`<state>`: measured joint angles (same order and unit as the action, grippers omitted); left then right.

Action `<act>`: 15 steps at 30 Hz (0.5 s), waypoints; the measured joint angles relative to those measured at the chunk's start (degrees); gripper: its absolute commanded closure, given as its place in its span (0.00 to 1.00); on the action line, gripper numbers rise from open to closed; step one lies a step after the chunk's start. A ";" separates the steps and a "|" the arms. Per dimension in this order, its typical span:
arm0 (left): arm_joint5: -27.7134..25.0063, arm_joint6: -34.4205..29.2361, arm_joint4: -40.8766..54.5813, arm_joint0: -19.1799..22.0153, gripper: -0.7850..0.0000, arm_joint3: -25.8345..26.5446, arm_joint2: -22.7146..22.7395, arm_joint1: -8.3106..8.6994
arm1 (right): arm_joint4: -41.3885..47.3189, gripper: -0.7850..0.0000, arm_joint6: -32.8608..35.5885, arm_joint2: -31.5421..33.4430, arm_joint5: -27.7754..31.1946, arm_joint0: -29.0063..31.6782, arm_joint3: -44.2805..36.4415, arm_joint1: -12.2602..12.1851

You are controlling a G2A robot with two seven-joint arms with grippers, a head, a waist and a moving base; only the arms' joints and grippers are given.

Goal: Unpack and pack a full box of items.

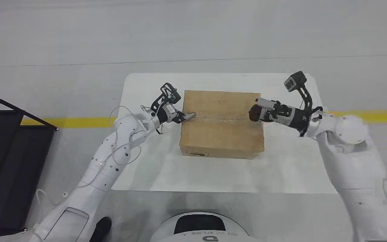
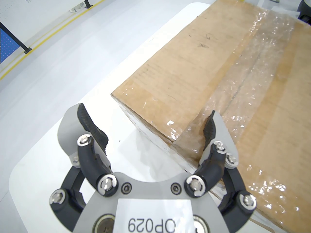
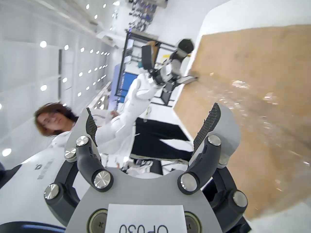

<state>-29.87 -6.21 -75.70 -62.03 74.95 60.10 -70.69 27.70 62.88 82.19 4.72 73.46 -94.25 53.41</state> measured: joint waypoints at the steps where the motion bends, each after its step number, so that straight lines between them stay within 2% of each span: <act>1: 0.00 0.00 0.00 0.00 0.00 0.00 0.00 0.00 | -1.16 0.00 -0.40 -2.34 -1.03 -1.78 0.70 0.31; 3: 0.00 0.00 0.00 0.00 0.00 0.00 0.00 0.00 | -4.67 0.02 -1.62 -7.70 -3.03 -5.74 1.91 1.14; 4: 0.00 0.00 0.00 0.00 0.00 0.00 0.00 0.00 | -5.88 0.13 -2.41 -9.84 -3.69 -7.32 2.46 1.53; 5: 0.00 0.00 0.00 0.00 0.00 0.00 0.00 0.00 | -7.39 0.36 -3.63 -12.60 -4.57 -9.27 3.08 2.06; 6: 0.00 0.00 0.00 0.00 0.00 0.00 0.00 0.00 | -8.12 0.51 -4.21 -14.63 -5.21 -10.59 3.42 2.48; 7: 0.00 0.00 0.00 0.00 0.00 0.00 0.00 0.00 | -8.36 0.62 -4.33 -16.52 -5.74 -11.81 3.76 2.89; 9: 0.00 0.00 0.00 0.00 0.00 0.00 0.00 0.00 | -9.49 0.90 -5.25 -20.42 -6.69 -14.32 4.67 3.79; 10: 0.00 0.00 0.00 0.00 0.00 0.00 0.00 0.00 | -10.14 1.00 -5.85 -21.93 -7.08 -15.21 4.98 4.16; 15: 0.00 0.00 0.00 0.00 0.00 0.00 0.00 0.00 | -13.13 1.00 -7.82 -28.24 -9.65 -19.06 6.99 5.85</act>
<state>-29.87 -6.21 -75.70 -62.03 74.95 60.10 -70.69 14.57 55.05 53.95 -4.92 54.40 -87.26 59.26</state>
